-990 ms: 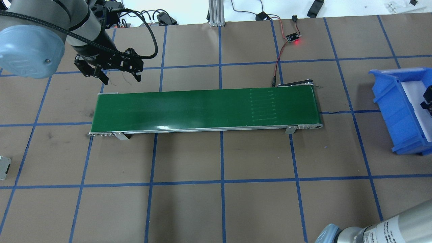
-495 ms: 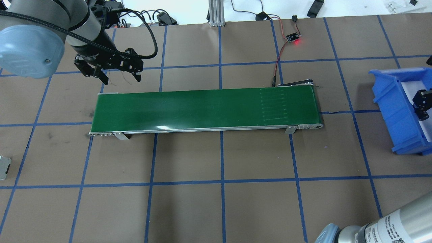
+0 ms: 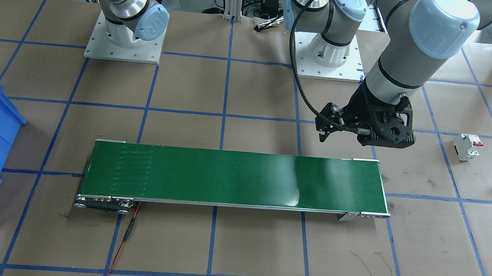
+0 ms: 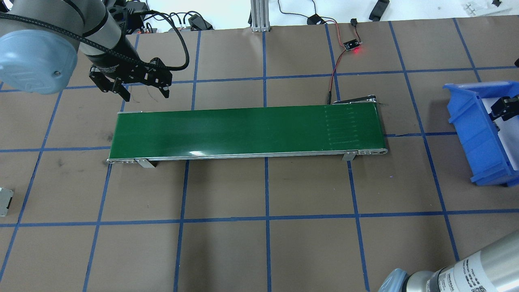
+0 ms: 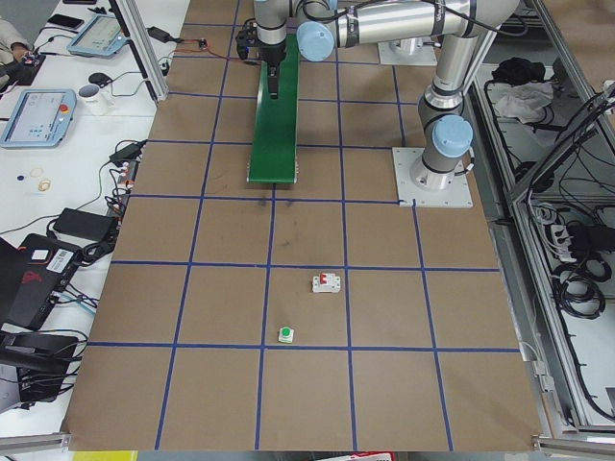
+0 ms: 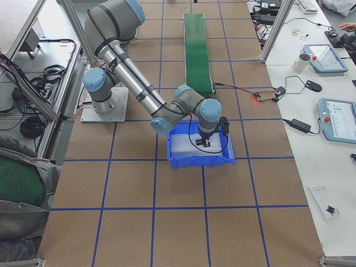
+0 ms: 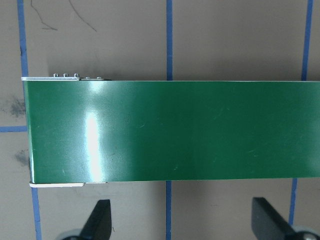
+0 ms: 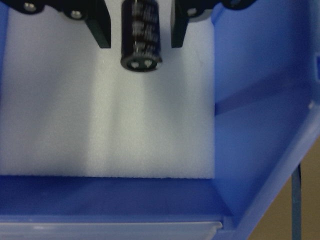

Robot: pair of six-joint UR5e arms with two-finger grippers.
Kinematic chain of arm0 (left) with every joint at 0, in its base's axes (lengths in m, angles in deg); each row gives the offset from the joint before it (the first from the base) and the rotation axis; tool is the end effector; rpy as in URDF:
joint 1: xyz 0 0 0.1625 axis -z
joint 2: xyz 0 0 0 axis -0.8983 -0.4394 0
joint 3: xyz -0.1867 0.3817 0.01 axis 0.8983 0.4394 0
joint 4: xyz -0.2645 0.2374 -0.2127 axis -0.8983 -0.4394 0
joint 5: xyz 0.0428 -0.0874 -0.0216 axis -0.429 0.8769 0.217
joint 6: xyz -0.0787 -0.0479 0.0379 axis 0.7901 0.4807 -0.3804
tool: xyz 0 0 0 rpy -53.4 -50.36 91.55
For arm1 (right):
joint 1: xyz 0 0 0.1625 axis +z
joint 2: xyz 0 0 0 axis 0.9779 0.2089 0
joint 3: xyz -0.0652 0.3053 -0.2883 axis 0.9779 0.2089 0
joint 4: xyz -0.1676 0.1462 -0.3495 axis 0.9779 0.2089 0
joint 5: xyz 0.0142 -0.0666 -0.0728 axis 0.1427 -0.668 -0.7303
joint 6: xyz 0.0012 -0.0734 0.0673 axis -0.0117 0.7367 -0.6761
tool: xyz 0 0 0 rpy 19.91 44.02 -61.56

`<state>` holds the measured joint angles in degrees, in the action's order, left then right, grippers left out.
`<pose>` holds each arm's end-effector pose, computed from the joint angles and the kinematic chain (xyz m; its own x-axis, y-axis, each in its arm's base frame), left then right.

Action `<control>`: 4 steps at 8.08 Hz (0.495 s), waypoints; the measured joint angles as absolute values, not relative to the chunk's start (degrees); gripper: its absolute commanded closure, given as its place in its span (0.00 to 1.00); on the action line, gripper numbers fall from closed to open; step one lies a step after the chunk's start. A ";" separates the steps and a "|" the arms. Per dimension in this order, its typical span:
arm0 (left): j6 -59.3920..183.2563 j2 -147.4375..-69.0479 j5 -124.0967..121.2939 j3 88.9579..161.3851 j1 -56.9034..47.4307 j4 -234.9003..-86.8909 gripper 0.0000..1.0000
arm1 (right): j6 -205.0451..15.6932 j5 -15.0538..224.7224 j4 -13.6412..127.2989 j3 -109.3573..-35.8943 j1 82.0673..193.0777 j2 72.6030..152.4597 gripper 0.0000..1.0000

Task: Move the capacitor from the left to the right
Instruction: 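Lower the capacitor into the blue bin and open the right gripper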

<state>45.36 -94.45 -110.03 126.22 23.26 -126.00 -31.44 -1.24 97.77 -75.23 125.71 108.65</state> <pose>-0.1121 -0.5387 0.4339 -0.9986 -0.0162 0.0502 -0.0170 0.9997 -0.0155 -0.3029 -0.5500 0.2547 -0.9911 -0.0796 -0.1070 -0.0729 0.9952 -0.0654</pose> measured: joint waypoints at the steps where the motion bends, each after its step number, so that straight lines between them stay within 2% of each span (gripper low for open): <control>1: 45.36 -94.45 -110.03 126.22 23.26 -126.00 0.00 | -31.21 -0.43 98.36 -75.20 125.72 108.89 0.00; 4: 45.36 -94.45 -109.97 126.22 23.25 -126.00 0.00 | -31.14 -0.50 100.55 -75.03 125.60 112.37 0.00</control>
